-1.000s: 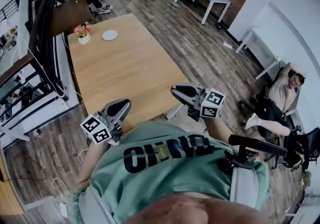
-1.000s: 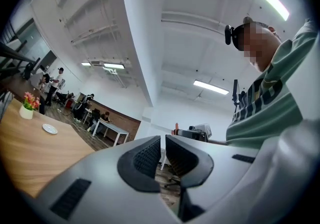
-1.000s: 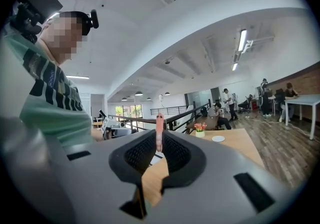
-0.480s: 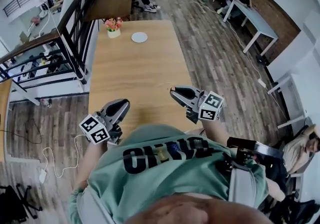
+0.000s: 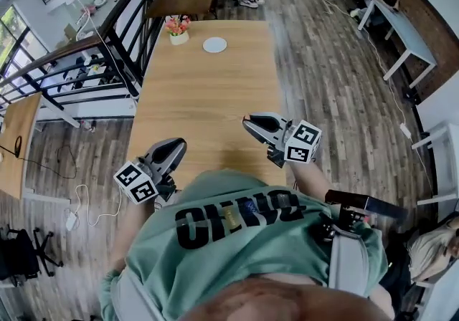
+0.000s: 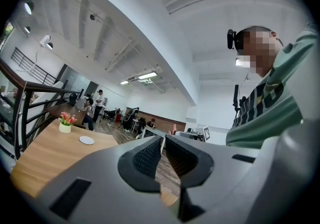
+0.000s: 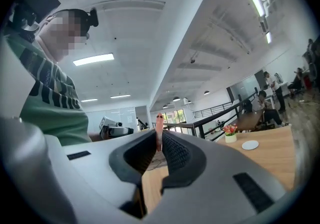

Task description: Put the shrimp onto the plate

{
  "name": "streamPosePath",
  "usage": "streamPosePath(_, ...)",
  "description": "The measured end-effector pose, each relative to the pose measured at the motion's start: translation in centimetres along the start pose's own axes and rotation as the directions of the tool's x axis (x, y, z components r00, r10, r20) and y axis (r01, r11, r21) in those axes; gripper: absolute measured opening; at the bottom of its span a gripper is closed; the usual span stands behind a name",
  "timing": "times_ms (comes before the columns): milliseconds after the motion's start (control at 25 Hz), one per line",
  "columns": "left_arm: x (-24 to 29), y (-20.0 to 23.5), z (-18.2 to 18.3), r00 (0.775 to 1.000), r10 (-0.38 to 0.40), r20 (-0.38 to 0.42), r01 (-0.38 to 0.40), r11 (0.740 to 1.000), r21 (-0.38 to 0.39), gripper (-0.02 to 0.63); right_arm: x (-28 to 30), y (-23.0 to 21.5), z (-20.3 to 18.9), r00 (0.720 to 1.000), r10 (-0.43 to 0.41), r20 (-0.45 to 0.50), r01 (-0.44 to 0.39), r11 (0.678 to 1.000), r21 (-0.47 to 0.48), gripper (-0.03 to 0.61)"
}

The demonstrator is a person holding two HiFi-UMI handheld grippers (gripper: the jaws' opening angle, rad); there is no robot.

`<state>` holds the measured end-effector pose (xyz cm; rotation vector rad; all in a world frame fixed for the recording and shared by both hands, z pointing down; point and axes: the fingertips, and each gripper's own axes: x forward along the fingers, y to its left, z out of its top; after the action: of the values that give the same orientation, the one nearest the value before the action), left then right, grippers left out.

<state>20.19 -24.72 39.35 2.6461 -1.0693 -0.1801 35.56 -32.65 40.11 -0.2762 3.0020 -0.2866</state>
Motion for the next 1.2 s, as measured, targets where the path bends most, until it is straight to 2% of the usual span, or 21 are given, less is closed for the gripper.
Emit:
streamPosePath(120, 0.2, 0.4, -0.1, 1.0, 0.024, 0.008, -0.024, 1.0, -0.005, 0.035, 0.4, -0.9, -0.2, 1.0, 0.021, 0.001, -0.021, 1.0, 0.005, 0.041)
streamPosePath(320, 0.2, 2.5, -0.2, 1.0, 0.01, 0.007, -0.01, 1.0, -0.03, 0.035, 2.4, -2.3, -0.6, 1.0, 0.024, -0.009, -0.024, 1.0, 0.016, 0.041)
streamPosePath(680, -3.7, 11.3, 1.6, 0.991, -0.118, 0.065, 0.121, 0.992, -0.036, 0.035, 10.3, -2.7, -0.1, 0.991, -0.116, -0.064, 0.114, 0.993, -0.038, 0.041)
streamPosePath(840, -5.5, 15.2, 1.2, 0.987, -0.159, 0.039, 0.16, 0.986, -0.035, 0.035, 13.2, -2.8, 0.4, 0.98, -0.184, -0.082, 0.182, 0.983, -0.023, 0.041)
streamPosePath(920, -5.3, 16.4, 0.7, 0.986, -0.164, 0.029, 0.165, 0.984, -0.062, 0.035, 13.5, -2.7, 0.1, 0.975, -0.193, -0.106, 0.192, 0.981, -0.022, 0.041)
streamPosePath(1040, -3.6, 16.4, 0.0, 0.985, -0.171, 0.033, 0.173, 0.981, -0.089, 0.035, 12.5, -3.3, 0.0, 0.973, -0.194, -0.126, 0.192, 0.981, -0.027, 0.041)
streamPosePath(1200, 0.3, 14.4, -0.7, 0.987, -0.154, 0.042, 0.158, 0.982, -0.106, 0.035, 8.9, -5.6, 0.0, 0.975, -0.181, -0.126, 0.181, 0.983, -0.005, 0.041)
